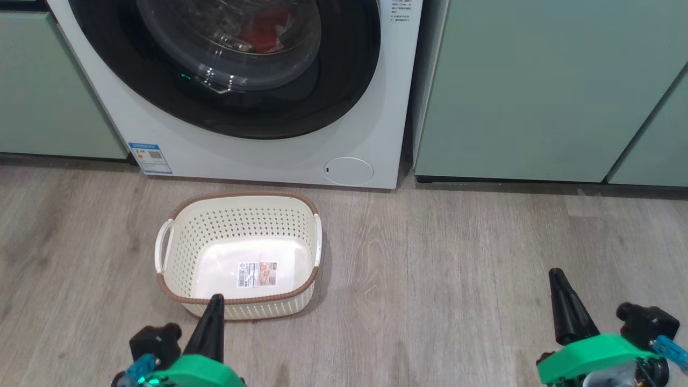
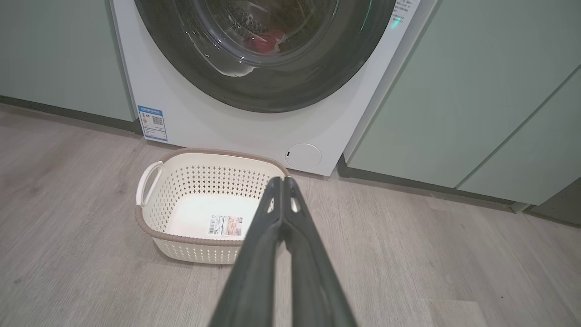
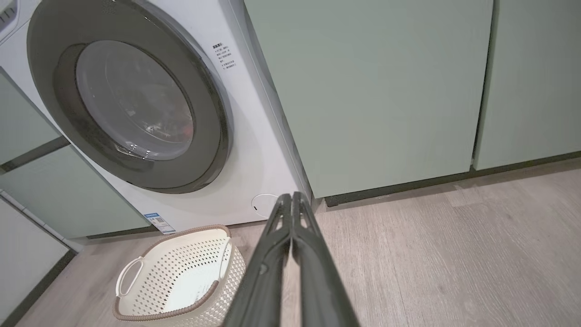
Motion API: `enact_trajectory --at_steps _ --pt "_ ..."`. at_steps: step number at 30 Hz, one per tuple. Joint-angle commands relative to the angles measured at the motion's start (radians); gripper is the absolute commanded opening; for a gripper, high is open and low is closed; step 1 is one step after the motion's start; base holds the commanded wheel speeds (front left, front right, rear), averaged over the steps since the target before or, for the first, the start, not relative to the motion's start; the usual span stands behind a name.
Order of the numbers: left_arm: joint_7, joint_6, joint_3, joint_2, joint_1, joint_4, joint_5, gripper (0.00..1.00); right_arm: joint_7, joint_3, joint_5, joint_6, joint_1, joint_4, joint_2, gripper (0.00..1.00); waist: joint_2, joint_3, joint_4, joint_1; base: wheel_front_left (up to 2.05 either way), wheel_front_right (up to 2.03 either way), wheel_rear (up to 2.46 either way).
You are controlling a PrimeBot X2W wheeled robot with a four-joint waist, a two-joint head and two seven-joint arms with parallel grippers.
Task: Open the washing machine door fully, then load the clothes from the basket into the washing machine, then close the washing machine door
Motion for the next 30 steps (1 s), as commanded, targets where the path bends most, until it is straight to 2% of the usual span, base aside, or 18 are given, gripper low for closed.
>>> enact_trajectory --at_steps 1,30 --pt "0.005 -0.003 0.010 0.001 -0.046 -0.034 -0.022 0.00 0.008 -0.004 0.022 0.000 -0.036 -0.033 0.000 0.00 -0.0001 0.000 0.000 0.0000 0.00 0.00 0.00" --pt "0.086 -0.034 0.065 0.004 -0.079 -0.033 -0.322 0.00 0.090 -0.016 0.301 0.000 -0.067 -0.041 0.002 0.00 -0.0001 0.006 -0.006 0.0000 0.00 0.00 0.00"
